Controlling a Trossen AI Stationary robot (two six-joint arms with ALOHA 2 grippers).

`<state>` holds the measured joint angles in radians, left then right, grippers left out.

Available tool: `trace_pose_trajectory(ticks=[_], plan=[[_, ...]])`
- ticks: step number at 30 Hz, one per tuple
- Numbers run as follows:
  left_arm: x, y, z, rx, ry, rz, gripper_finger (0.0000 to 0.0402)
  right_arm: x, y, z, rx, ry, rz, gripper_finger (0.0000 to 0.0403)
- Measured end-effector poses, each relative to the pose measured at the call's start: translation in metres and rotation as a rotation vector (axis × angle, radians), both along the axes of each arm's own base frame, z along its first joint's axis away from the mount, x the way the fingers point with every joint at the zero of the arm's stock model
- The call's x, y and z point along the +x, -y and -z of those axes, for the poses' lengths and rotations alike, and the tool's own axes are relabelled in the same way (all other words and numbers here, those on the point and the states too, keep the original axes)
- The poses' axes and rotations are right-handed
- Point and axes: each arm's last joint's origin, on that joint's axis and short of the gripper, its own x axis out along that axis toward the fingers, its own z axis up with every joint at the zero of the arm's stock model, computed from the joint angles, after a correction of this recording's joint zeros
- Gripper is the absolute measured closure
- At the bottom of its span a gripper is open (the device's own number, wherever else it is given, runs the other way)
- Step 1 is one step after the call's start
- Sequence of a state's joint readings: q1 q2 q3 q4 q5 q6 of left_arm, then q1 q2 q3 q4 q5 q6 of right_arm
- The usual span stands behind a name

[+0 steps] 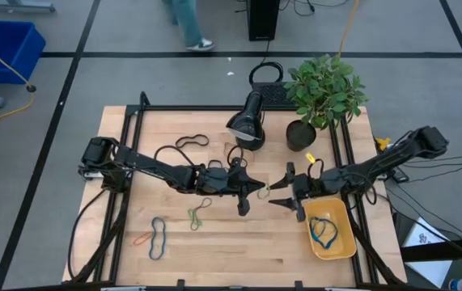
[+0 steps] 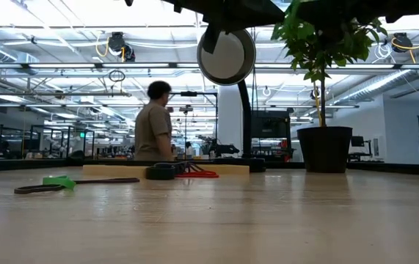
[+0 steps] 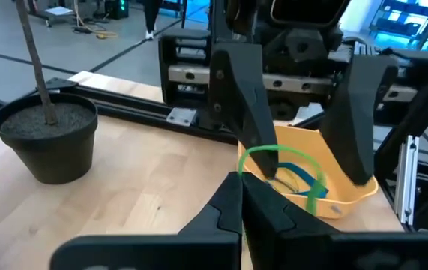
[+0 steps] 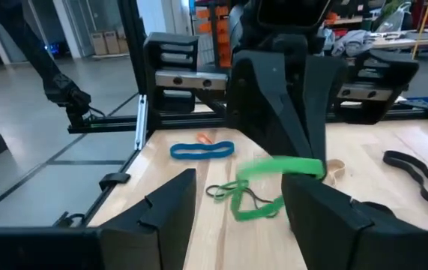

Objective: Pick and place rubber bands into bin
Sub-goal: Put the green rubber band into the yellow bin

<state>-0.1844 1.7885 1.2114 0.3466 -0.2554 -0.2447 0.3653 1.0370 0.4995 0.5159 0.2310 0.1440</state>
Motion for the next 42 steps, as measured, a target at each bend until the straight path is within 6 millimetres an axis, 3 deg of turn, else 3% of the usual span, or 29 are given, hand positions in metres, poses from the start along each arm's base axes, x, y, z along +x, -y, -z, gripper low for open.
trace_pose_trajectory(ticks=[10,24,32,42], plan=[[0.000,0.000,0.000,0.000,0.002,0.000,0.0398,0.009,-0.003,0.008,0.018,-0.005,0.002,0.0232],[0.000,0.000,0.000,0.002,-0.003,0.000,0.0384,0.010,-0.002,0.008,0.004,0.001,0.009,0.0396],[0.000,0.000,0.001,0.000,-0.006,0.000,0.0341,0.008,-0.001,0.007,0.004,-0.008,0.008,0.0400],[-0.002,0.000,0.002,0.006,-0.034,0.002,0.0330,-0.004,0.002,0.006,0.001,-0.083,0.009,0.0402]])
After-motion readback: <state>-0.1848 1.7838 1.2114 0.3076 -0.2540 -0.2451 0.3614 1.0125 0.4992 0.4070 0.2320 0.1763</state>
